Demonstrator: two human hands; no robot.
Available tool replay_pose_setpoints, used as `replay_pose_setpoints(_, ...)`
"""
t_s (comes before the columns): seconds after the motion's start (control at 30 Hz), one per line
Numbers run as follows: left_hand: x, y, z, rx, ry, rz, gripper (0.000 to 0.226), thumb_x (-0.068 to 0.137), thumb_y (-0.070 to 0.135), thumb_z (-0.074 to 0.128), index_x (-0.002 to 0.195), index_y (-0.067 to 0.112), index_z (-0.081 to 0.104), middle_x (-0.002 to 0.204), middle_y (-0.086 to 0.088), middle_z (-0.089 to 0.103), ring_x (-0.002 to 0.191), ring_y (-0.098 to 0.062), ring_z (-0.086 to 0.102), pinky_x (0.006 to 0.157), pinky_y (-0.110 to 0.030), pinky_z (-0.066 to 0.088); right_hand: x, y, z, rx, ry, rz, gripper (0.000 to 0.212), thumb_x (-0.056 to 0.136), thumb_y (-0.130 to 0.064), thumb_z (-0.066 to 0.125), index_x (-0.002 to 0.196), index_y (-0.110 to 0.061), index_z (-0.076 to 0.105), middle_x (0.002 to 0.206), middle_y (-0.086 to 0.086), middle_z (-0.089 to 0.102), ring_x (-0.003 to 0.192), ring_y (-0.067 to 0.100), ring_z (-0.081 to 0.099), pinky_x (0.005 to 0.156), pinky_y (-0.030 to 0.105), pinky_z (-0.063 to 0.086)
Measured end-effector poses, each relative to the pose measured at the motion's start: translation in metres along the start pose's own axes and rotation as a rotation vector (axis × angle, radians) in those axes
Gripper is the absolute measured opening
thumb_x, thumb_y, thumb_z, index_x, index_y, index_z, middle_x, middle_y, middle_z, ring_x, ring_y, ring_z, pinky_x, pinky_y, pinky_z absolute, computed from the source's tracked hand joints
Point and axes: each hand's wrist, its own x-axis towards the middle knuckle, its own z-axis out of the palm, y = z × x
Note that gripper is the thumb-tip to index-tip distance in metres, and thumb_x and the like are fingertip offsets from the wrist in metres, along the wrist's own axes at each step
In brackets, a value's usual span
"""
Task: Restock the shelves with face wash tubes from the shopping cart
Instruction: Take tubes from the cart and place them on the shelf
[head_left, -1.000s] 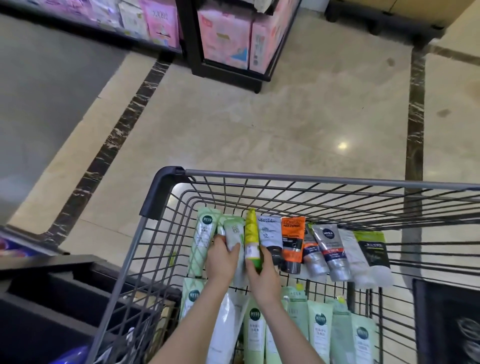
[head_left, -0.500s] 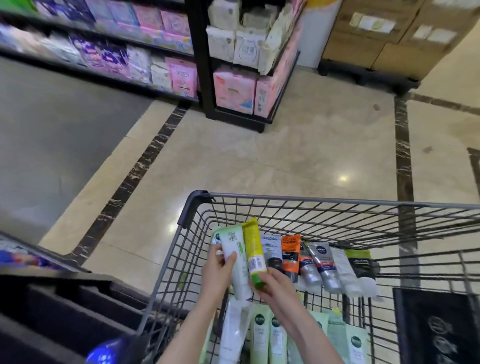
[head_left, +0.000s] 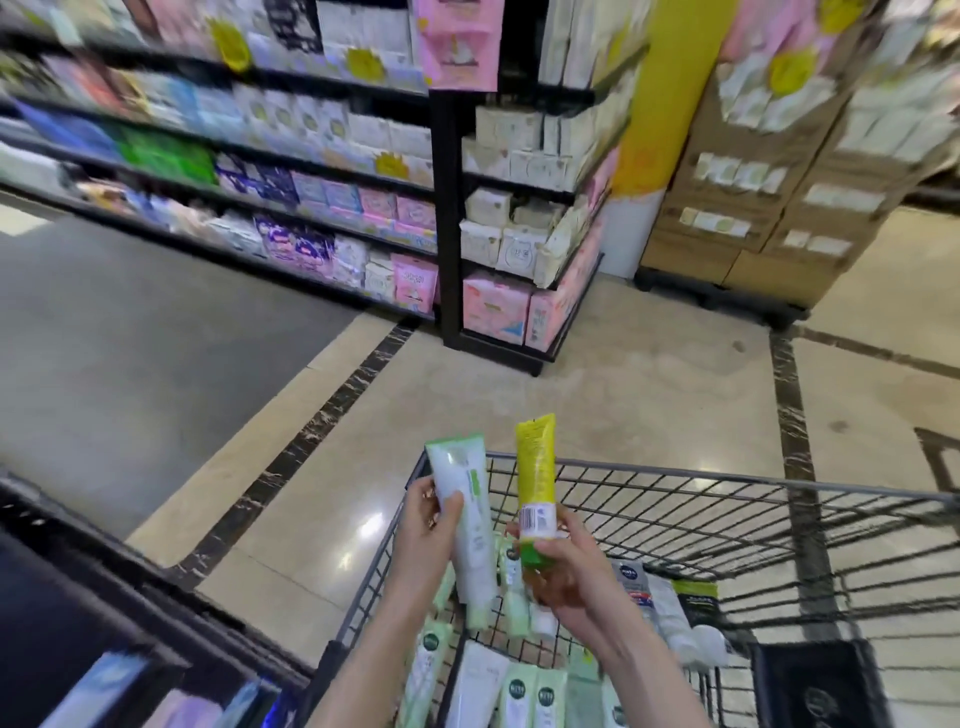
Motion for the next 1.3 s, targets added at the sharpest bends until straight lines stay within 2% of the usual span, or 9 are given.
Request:
replay_pose_setpoints(0.07,-0.016,0.018,-0.001,-0.026,0.001,0.052,0.010,0.094,0.019,0.052,0.100,0.026,0.051,0.106,-0.006,0.065,0.098,-0.023,0.063,0.083,-0.044,0.050,-0.011,-0.009,0.007,0.018,-0.022,-0.022,0.050,0.070,0.013,0.057,0.111,-0.014,0.051,0.085,0.013,0.069,0.067,0.020,0.068,0.052,0.024,0.053)
replay_pose_setpoints(0.2,-0.053,0.049,-0.003,-0.082,0.048,0.145,0.007,0.094,0.020,0.052,0.099,0.025,0.052,0.102,-0.005,0.066,0.092,-0.018,0.063,0.077,-0.036,0.051,-0.035,-0.024,0.027,-0.044,-0.090,-0.062,0.059,0.061,0.007,0.059,0.114,-0.017,0.050,0.094,0.013,0.070,0.064,0.017,0.067,0.049,0.022,0.050)
replay_pose_setpoints(0.37,-0.107,0.084,-0.010,-0.116,0.163,0.265,0.012,0.093,0.018,0.053,0.103,0.025,0.053,0.103,-0.004,0.067,0.089,-0.017,0.063,0.075,-0.033,0.049,-0.074,-0.039,0.057,-0.046,-0.187,-0.097,0.018,0.095,-0.007,0.045,0.107,-0.018,0.053,0.091,0.010,0.066,0.062,0.012,0.060,0.050,0.019,0.049)
replay_pose_setpoints(0.47,-0.142,0.103,-0.020,-0.127,0.242,0.337,0.012,0.092,0.017,0.054,0.100,0.026,0.053,0.102,-0.003,0.067,0.088,-0.016,0.063,0.073,-0.032,0.048,-0.102,-0.043,0.078,-0.038,-0.245,-0.101,0.019,0.099,-0.021,0.041,0.109,-0.018,0.057,0.091,0.009,0.065,0.066,0.012,0.057,0.056,0.020,0.052)
replay_pose_setpoints(0.6,-0.192,0.125,-0.038,-0.130,0.336,0.432,0.012,0.093,0.015,0.053,0.101,0.024,0.051,0.100,-0.005,0.065,0.084,-0.014,0.061,0.065,-0.022,0.048,-0.141,-0.039,0.107,-0.076,-0.360,-0.110,0.013,0.094,-0.014,0.048,0.103,-0.020,0.056,0.094,0.009,0.063,0.070,0.016,0.058,0.062,0.024,0.051)
replay_pose_setpoints(0.7,-0.229,0.140,-0.054,-0.125,0.436,0.498,0.010,0.092,0.012,0.053,0.095,0.022,0.051,0.094,-0.006,0.064,0.076,-0.014,0.061,0.058,-0.018,0.049,-0.165,-0.032,0.127,-0.117,-0.463,-0.134,0.024,0.091,-0.006,0.051,0.112,-0.018,0.052,0.101,0.010,0.061,0.068,0.016,0.063,0.051,0.022,0.051)
replay_pose_setpoints(0.83,-0.273,0.158,-0.079,-0.116,0.531,0.546,0.012,0.092,0.013,0.053,0.095,0.024,0.052,0.099,-0.009,0.065,0.086,-0.019,0.062,0.077,-0.038,0.051,-0.194,-0.024,0.157,-0.200,-0.557,-0.168,0.035,0.090,0.001,0.052,0.121,-0.013,0.051,0.102,0.012,0.060,0.073,0.016,0.064,0.051,0.022,0.053)
replay_pose_setpoints(1.07,-0.330,0.192,-0.127,-0.103,0.709,0.624,0.018,0.091,0.009,0.055,0.091,0.027,0.051,0.092,-0.004,0.065,0.081,-0.015,0.061,0.078,-0.041,0.049,-0.233,-0.003,0.225,-0.278,-0.701,-0.251,0.033,0.085,0.010,0.053,0.104,-0.016,0.054,0.070,-0.002,0.068,0.059,0.011,0.066,0.050,0.023,0.054)
replay_pose_setpoints(1.3,-0.380,0.212,-0.192,-0.022,0.867,0.655,0.017,0.090,0.016,0.058,0.093,0.031,0.051,0.095,-0.005,0.065,0.087,-0.019,0.062,0.084,-0.044,0.050,-0.260,0.030,0.296,-0.368,-0.876,-0.235,0.040,0.083,0.003,0.061,0.118,-0.017,0.054,0.099,0.002,0.065,0.086,0.021,0.063,0.072,0.032,0.050)
